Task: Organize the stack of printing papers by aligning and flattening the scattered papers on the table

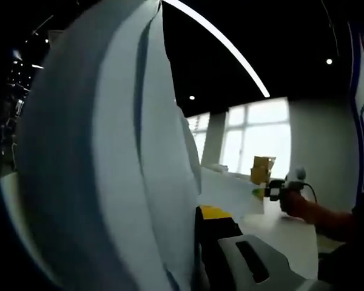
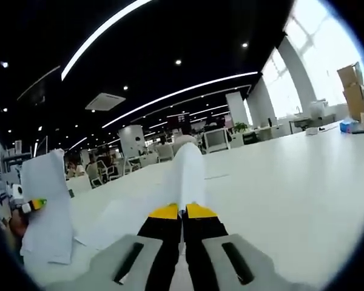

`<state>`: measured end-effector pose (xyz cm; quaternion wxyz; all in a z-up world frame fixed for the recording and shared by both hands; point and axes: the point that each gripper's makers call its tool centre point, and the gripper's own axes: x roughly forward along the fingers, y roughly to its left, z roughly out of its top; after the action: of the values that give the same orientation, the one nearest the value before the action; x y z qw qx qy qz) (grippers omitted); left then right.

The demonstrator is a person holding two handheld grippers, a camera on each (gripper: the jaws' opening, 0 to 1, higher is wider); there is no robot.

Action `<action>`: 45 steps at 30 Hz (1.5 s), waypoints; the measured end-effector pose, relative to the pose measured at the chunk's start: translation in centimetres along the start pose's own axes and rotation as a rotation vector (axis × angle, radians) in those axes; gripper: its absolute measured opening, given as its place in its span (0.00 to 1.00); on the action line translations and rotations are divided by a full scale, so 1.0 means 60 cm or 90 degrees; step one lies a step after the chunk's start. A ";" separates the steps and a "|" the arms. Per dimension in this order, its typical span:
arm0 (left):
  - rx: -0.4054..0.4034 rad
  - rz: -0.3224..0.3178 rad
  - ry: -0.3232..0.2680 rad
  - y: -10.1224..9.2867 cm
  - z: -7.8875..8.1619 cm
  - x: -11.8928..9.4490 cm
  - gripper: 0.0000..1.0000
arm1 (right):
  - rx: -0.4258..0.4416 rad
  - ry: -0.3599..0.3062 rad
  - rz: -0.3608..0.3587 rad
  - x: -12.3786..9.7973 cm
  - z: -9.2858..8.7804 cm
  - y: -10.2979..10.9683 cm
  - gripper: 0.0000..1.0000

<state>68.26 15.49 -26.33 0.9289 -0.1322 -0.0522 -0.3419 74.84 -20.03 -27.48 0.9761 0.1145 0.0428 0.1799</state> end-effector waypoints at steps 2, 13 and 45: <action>0.000 0.000 0.001 0.000 -0.001 0.000 0.06 | 0.001 -0.004 0.002 -0.001 0.002 0.002 0.00; 0.002 -0.002 0.007 -0.003 -0.004 0.001 0.07 | 0.011 -0.017 0.007 -0.002 0.008 0.011 0.00; 0.004 0.000 0.014 -0.005 -0.006 0.002 0.07 | 0.009 -0.096 0.029 -0.018 0.070 0.045 0.00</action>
<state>68.19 15.09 -26.59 0.9297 -0.1258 -0.0432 -0.3434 73.41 -18.82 -22.73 0.9713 0.1353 -0.0326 0.1928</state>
